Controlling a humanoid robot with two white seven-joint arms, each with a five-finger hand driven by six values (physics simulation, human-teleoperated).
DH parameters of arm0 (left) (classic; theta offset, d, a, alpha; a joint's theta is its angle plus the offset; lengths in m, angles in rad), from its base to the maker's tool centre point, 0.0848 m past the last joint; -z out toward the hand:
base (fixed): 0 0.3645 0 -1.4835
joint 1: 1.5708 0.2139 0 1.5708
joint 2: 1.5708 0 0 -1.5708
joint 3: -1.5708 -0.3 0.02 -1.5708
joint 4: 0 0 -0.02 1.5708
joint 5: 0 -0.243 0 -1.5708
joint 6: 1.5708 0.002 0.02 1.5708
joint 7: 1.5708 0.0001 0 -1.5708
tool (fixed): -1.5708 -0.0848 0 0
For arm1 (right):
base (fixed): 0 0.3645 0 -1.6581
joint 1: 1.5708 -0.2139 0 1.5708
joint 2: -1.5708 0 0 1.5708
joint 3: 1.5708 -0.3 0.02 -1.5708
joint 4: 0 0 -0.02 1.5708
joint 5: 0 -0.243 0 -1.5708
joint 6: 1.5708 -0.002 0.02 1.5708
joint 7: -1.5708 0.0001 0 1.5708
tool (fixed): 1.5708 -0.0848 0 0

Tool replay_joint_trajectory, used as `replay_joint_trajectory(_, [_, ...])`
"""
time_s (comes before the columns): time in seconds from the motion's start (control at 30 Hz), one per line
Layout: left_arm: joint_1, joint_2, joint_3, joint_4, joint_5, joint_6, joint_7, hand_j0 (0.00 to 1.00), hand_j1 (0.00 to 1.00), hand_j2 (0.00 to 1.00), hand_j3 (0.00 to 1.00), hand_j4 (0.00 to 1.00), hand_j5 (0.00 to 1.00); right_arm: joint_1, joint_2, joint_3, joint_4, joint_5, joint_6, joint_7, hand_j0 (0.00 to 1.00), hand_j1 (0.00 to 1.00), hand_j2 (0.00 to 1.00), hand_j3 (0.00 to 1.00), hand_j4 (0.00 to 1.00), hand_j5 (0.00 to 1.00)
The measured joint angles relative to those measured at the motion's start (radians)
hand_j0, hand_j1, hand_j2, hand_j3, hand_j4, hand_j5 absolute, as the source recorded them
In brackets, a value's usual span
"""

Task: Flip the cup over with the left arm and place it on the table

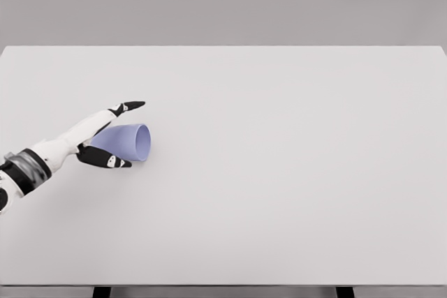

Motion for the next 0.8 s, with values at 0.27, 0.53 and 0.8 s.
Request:
replay_joint_trajectory(0.27, [-0.006,-0.010,-0.013,0.000,-0.002,0.031,-0.002,1.00,1.00,1.00,1.00,1.00,1.00,0.000,0.000,0.000,0.000,0.000,0.000,0.000,1.00,1.00,1.00,1.00,1.00,1.00])
replay_joint_trajectory(0.53, [-0.006,-0.022,-0.024,0.000,-0.003,0.061,-0.002,1.00,1.00,1.00,1.00,1.00,1.00,0.000,0.000,0.000,0.000,0.000,0.000,0.000,1.00,1.00,1.00,1.00,1.00,1.00])
replay_joint_trajectory(0.8, [-0.014,-0.027,-0.024,0.000,-0.006,0.086,-0.001,1.00,1.00,1.00,1.00,1.00,1.00,0.000,0.000,0.000,0.000,0.000,0.000,0.000,1.00,1.00,1.00,1.00,1.00,1.00])
